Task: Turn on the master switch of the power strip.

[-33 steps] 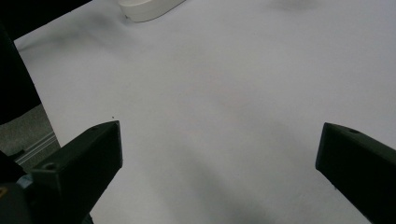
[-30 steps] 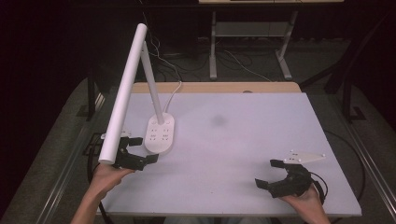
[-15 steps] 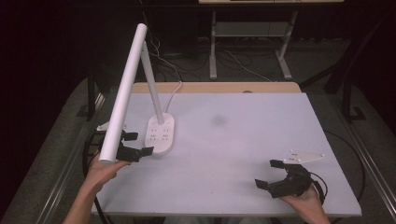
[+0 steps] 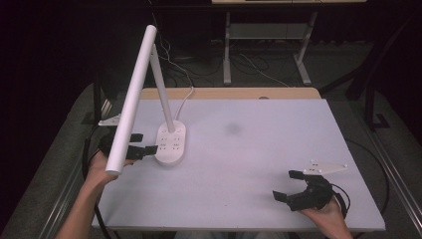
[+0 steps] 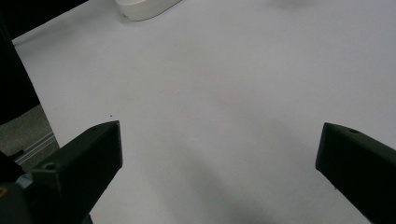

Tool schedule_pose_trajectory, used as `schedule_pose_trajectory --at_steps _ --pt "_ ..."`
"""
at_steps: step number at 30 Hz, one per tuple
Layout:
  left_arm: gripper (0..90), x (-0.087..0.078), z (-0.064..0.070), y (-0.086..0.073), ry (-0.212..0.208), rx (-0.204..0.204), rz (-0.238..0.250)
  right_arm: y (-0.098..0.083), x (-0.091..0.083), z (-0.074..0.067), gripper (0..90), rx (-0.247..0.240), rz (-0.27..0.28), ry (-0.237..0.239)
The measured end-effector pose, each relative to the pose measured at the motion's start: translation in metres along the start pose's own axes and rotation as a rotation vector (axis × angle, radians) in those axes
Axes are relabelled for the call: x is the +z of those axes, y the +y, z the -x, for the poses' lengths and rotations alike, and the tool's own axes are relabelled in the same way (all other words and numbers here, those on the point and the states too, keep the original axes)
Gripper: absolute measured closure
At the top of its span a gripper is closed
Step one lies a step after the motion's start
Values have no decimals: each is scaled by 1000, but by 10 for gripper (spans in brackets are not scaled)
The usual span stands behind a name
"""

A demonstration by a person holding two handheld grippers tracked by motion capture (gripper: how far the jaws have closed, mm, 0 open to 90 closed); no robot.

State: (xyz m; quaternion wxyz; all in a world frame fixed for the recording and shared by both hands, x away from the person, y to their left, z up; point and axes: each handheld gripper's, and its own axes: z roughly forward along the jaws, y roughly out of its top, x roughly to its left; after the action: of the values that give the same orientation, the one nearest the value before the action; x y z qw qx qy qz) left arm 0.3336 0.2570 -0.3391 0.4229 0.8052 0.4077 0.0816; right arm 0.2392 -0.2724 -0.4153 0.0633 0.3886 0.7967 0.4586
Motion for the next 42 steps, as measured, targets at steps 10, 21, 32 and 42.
schedule_pose_trajectory --at_steps 10,21,32,42 --pt "339 1 -13 11 -14 -2 -10 0 0 0 1 -1 -5 -1" --pt "654 6 -23 27 -13 -4 -50 -1 0 1 1 1 -1 -4" --pt "899 18 -38 34 57 -29 -55 -1 1 1 1 -2 -2 -5" --pt "900 28 -49 37 81 -76 -41 -2 0 2 1 1 -6 -7"
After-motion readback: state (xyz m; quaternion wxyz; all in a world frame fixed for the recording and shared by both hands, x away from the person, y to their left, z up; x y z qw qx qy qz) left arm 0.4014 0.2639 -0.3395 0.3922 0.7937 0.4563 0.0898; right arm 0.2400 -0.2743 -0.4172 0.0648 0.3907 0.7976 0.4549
